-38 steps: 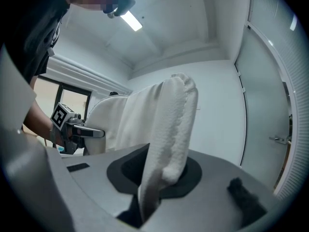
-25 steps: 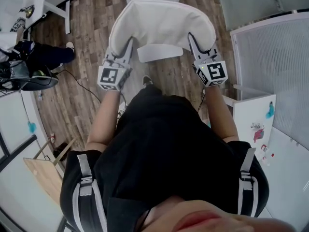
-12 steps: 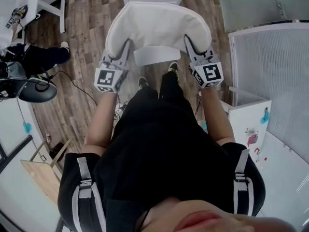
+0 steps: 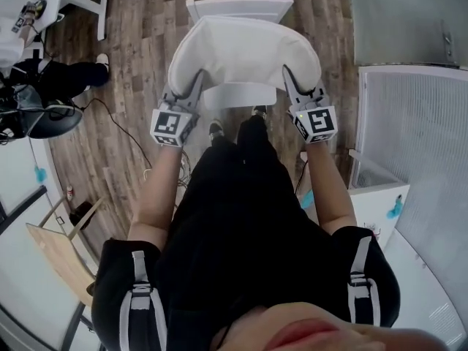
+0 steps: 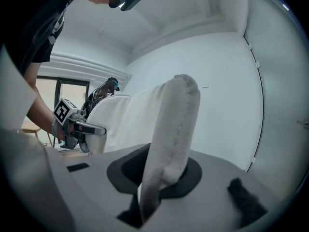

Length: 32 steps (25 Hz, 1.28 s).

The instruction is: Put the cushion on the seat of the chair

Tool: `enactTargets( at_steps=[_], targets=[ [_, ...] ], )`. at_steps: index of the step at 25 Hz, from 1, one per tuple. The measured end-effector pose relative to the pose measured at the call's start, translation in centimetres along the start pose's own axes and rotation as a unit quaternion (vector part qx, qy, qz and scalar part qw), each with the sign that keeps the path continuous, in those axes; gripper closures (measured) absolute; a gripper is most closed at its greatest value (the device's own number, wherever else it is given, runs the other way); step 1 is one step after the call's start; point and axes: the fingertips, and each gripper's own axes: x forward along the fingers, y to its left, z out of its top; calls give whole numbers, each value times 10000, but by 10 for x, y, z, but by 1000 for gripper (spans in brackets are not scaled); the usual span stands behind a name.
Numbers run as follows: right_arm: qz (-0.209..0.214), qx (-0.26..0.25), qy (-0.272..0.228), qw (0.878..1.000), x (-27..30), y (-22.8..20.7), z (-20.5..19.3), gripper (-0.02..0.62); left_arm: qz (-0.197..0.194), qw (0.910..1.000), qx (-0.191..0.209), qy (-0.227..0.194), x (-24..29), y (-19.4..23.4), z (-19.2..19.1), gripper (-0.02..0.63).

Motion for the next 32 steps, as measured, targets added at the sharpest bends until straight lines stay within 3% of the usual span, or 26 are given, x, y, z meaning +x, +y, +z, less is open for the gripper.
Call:
enactTargets(
  at_steps=[8,15,25,32],
  targets=[
    [375,141,427,9983,48,-26,-82,531,185,9984,-290,442,49,16,-80,549],
    [520,345,879,9942,87,-28,-187,528,289,9936,-527,957,90,36,-183,546],
    [593,792,1621,9818,130,-17,-340,525,306,9782,-980,1807,132,57,-329,543],
    [754,1016,2281,9654,159,-20,-432,515,268,9559,-1392,2572,163,68,-413,541]
  ],
)
